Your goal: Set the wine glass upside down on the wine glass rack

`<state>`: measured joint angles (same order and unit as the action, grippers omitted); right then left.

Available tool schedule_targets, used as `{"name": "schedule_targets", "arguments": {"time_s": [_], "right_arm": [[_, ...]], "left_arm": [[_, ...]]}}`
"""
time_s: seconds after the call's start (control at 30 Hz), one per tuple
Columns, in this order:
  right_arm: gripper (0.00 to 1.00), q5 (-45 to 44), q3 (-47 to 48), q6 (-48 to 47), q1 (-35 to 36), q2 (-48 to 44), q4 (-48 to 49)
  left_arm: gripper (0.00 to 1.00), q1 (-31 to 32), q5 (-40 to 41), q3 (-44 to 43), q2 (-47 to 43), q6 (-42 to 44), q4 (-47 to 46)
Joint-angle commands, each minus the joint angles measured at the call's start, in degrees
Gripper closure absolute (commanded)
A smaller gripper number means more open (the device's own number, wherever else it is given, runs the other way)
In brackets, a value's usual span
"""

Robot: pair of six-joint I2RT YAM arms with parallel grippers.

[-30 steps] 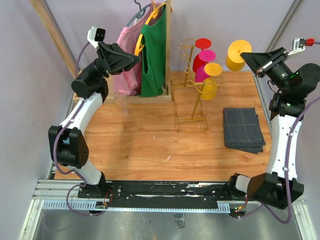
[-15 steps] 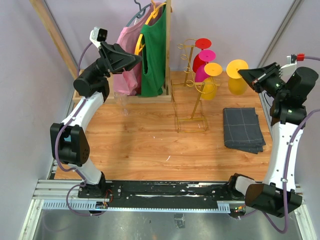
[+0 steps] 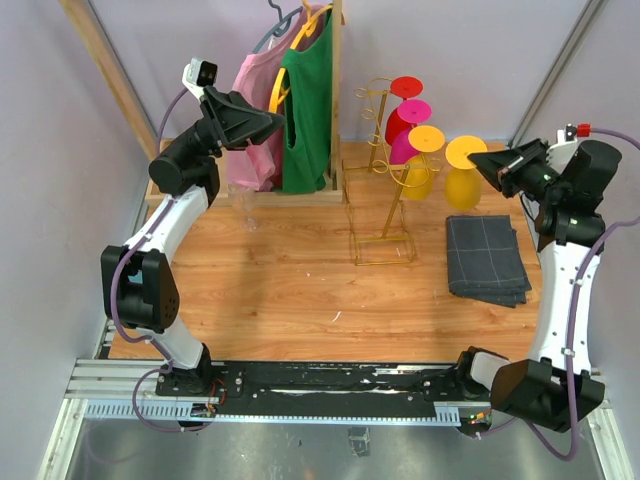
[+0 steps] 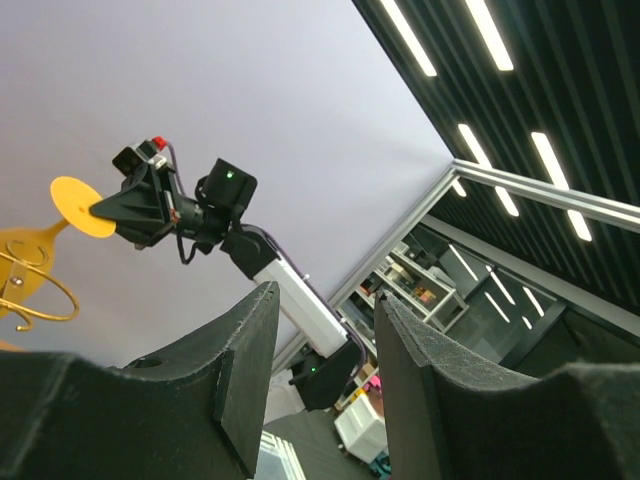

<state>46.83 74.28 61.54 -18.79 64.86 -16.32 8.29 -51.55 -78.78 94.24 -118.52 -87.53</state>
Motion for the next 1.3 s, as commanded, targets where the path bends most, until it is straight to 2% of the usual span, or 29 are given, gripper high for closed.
{"name": "schedule_targets", "arguments": {"time_s": [0.0,0.1,0.53,1.27], "right_arm": [[0.99,3.74,-2.47,4.36,-0.12,0.74,3.84],[0.99,4.16,-3.79,5.79,1.13,1.4,6.27],[0.99,2.27,-1.55,4.46,6.87,4.34,6.3],[0.99,2.52,-2.93,3.33,10.92,4.17,6.17]], "left_arm": [[0.52,-0.57,-0.48,0.37,-1.68,0.87,-11.53],[0.52,-0.56,-0.48,0.68,-1.69,0.86,-11.6],[0.52,-0.56,-0.48,1.26,-2.22,1.26,-11.33],[0.52,-0.56,-0.68,2.19,-2.71,2.02,-10.78]]}}
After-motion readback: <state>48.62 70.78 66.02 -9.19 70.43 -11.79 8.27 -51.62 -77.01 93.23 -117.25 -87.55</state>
